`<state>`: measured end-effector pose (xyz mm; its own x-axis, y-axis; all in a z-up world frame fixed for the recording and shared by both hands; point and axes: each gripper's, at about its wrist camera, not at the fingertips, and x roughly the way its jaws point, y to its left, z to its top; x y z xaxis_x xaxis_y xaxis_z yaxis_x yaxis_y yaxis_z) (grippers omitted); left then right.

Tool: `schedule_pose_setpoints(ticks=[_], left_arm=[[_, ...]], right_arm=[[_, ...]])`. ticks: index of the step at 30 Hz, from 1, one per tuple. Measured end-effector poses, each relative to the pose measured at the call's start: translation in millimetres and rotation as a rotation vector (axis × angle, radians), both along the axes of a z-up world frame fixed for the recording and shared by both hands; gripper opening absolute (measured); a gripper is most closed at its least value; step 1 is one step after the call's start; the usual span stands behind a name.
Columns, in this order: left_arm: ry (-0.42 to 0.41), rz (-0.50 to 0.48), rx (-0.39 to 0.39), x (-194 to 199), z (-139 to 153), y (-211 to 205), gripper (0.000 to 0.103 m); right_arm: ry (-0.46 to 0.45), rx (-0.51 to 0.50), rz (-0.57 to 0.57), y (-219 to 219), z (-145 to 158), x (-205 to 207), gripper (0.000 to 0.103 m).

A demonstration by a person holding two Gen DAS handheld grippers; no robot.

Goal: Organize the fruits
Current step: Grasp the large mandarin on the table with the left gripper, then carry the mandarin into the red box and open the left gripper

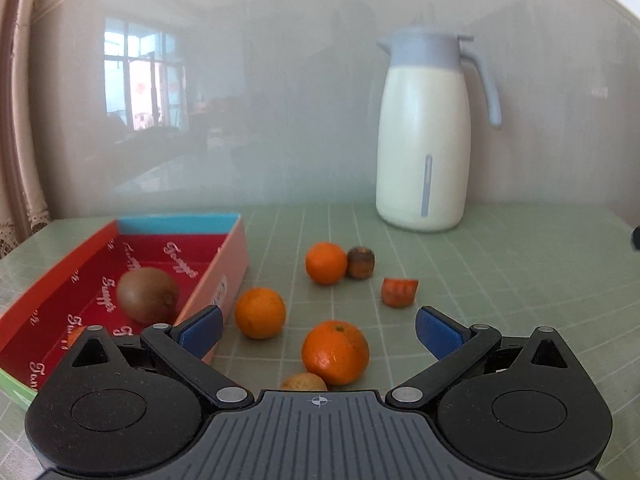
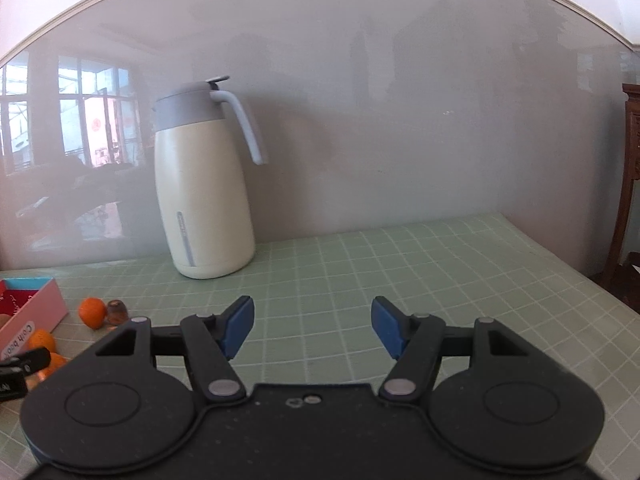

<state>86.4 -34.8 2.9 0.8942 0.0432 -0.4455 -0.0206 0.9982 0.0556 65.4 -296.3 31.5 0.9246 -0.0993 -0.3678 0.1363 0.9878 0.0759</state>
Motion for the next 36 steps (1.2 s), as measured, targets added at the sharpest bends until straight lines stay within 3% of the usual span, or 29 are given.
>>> schedule_pose_setpoints(ticks=[2,9,13,18,20,22,36], left_arm=[[0.027,-0.003,-0.003,7.0,-3.1,0.2,0.086],[0.061,0.005,-0.011,18.2,-7.8,-1.4,0.083],[0.104,-0.010,0.020,24.7,-13.7,-9.8,0.070],[0.137,-0.013,0.033,29.3,-19.7,-14.9,0.067],[0.150,-0.017,0.037,31.1,-21.8,-17.2,0.048],[0.154,-0.010,0.037,31.5,-22.5,-17.3,0.044],[0.110,-0.006,-0.002,20.3,-9.5,-8.4,0.044]], right_arm=[[0.002,-0.001,-0.004,-2.0,-1.2,1.3,0.065],[0.016,-0.006,-0.016,-7.4,-5.9,2.9,0.065],[0.029,-0.015,-0.018,-8.4,-8.4,5.1,0.065],[0.033,-0.017,-0.029,-11.8,-9.5,4.6,0.065],[0.034,-0.017,-0.032,-13.4,-9.8,4.7,0.065],[0.034,-0.016,-0.035,-14.2,-9.8,4.0,0.065],[0.046,-0.024,-0.027,-7.9,-10.5,7.7,0.065]])
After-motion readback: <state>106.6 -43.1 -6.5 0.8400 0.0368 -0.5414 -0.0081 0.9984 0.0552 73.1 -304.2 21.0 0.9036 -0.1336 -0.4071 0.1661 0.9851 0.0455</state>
